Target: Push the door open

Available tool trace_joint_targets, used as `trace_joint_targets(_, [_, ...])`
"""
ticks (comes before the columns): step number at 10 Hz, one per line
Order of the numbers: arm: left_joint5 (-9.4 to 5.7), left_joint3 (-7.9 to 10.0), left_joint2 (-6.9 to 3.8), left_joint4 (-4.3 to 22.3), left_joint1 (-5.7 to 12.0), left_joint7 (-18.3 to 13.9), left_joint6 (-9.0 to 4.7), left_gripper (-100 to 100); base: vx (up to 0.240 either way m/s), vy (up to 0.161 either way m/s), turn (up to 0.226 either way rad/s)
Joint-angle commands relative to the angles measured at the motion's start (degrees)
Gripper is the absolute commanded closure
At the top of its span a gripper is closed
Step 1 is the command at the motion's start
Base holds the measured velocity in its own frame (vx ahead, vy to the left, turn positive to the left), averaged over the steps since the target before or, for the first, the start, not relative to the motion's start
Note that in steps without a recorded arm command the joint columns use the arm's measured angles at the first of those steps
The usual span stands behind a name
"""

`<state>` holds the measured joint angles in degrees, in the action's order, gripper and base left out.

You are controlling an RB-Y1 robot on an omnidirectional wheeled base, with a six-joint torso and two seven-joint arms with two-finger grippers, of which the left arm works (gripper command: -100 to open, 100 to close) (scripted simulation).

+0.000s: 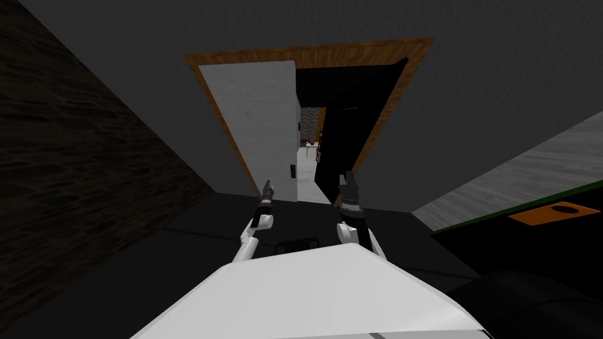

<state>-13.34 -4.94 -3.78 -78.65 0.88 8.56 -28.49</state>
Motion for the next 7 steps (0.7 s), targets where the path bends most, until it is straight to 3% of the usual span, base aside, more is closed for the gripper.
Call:
trace_joint_targets(1, [-0.64, -0.15, 0.05, 2.9, 2.08, 0.6, 0.43, -100, 0.094, -0.008, -0.049])
trace_joint_targets(7, [-2.33, -0.93, 0.91, 11.3, 7.46, 2.4, 1.54, -100, 0.081, 0.007, -0.031])
